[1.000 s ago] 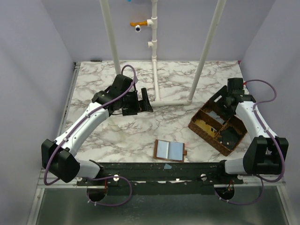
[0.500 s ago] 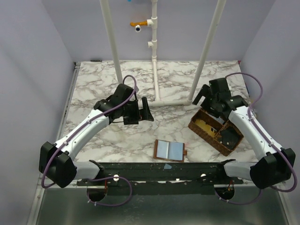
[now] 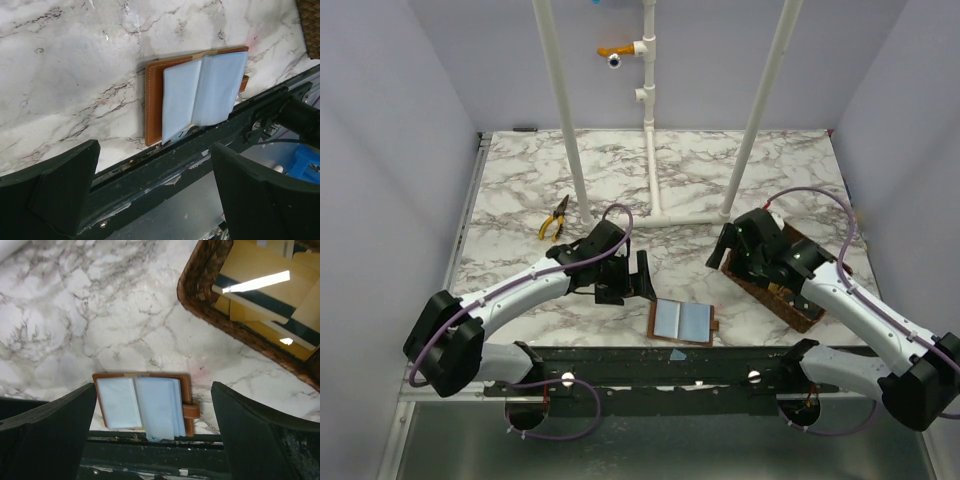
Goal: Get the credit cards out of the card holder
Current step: Close the card holder at the center of the board.
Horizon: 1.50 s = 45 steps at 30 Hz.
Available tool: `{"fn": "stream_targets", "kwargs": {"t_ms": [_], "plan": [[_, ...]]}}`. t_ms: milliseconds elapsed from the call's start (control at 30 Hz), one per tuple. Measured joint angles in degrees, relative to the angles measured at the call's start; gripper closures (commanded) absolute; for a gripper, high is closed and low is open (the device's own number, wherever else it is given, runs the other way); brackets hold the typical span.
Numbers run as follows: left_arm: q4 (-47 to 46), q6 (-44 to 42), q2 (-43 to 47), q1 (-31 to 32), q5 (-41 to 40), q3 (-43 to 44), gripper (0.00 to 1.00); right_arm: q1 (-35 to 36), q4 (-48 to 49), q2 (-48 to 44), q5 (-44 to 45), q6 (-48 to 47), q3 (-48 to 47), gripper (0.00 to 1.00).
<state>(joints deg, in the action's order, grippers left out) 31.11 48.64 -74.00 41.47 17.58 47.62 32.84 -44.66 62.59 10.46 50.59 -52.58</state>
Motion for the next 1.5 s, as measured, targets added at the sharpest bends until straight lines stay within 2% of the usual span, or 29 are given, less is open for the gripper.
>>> {"fn": "stream_targets", "kwargs": {"t_ms": [500,667,800,1000,1133,1300,1500], "plan": [[-27.43,7.48,-8.94,4.35,1.49,-12.41,0.39,12.2,9.03,-6.4,1.9,7.37,20.39,0.0],[-38.25,10.19,-12.02,5.29,3.98,-15.04,0.5,13.97,12.13,-6.45,1.86,9.29,23.47,0.0],[-42.32,11.72,-12.81,5.92,4.55,-16.94,0.61,14.1,15.63,-6.32,1.05,10.51,24.61,0.0],[-43.15,12.52,-12.68,6.05,4.55,-18.51,0.87,14.25,18.62,-5.14,-0.31,11.82,26.93,0.0],[-41.66,12.76,-12.35,6.23,4.5,-18.56,1.0,14.38,20.24,-4.37,-0.92,12.02,26.97,0.0],[-37.75,12.46,-7.89,6.27,3.43,-18.36,1.0,14.86,24.28,-1.75,-2.12,12.39,26.56,0.0],[-24.72,10.95,2.29,5.03,-2.99,-16.65,1.0,15.8,29.11,4.04,-4.46,12.37,24.09,0.0]]}}
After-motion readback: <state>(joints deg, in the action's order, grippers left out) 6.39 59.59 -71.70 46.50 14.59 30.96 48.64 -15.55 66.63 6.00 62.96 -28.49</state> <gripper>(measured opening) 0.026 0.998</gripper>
